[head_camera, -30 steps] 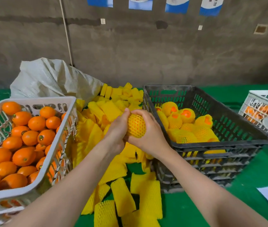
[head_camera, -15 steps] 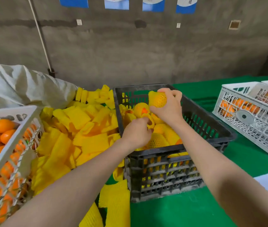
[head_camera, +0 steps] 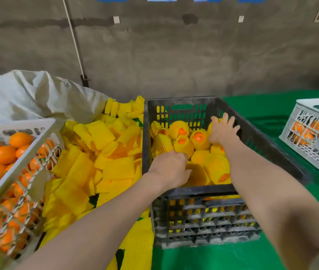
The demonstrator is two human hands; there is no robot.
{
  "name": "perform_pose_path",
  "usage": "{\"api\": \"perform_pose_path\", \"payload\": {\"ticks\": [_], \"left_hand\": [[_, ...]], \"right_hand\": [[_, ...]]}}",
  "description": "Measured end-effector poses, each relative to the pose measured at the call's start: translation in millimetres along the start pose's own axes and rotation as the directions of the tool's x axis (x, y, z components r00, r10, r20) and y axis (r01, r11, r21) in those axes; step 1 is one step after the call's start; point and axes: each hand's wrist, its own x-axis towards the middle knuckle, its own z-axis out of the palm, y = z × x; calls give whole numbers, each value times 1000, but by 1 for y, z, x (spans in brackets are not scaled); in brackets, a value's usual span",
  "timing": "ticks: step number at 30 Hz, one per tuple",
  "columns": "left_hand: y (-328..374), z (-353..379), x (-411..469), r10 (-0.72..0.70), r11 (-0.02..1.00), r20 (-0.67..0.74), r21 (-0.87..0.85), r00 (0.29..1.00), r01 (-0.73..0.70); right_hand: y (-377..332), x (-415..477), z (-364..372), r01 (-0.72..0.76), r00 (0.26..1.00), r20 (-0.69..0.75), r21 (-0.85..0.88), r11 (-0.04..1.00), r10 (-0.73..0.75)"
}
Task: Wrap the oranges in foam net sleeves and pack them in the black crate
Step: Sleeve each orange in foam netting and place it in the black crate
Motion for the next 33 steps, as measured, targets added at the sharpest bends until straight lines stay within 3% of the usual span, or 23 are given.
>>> {"api": "perform_pose_path", "payload": {"ticks": [6,9,13,17,21,24,28,33], "left_hand": [[1,-5,-6,-43,998,-65,-41,997,41],[-1,-9,-10,-79,993,-94,-94,993,70],[-19,-22,-19,-109,957,-108,-279,988,75],[-51,-37,-47,-15,962,-139,-271,990,-24],[-98,-54,-92,-49,965,-174,-262,983,1],[-146,-78,-133,-201,937,-268,-333,942,105],[-210,-102,-185,-460,855,-382,-434,801,284],[-262,-109,-240,-616,759,-388,-524,686,386]], "right_hand": [[-10,-9,0,94,994,70,-158,983,-84],[-31,-22,-16,205,977,-40,-53,977,-208],[-71,-63,-38,563,798,-353,152,812,-488],[-113,-119,-45,743,626,-559,218,632,-544],[-152,-164,-48,840,524,-613,259,477,-591],[-183,-187,-50,868,494,-591,287,405,-638],[-234,-205,-35,857,508,-483,369,361,-713],[-314,-215,26,818,531,-24,275,505,-847]]}}
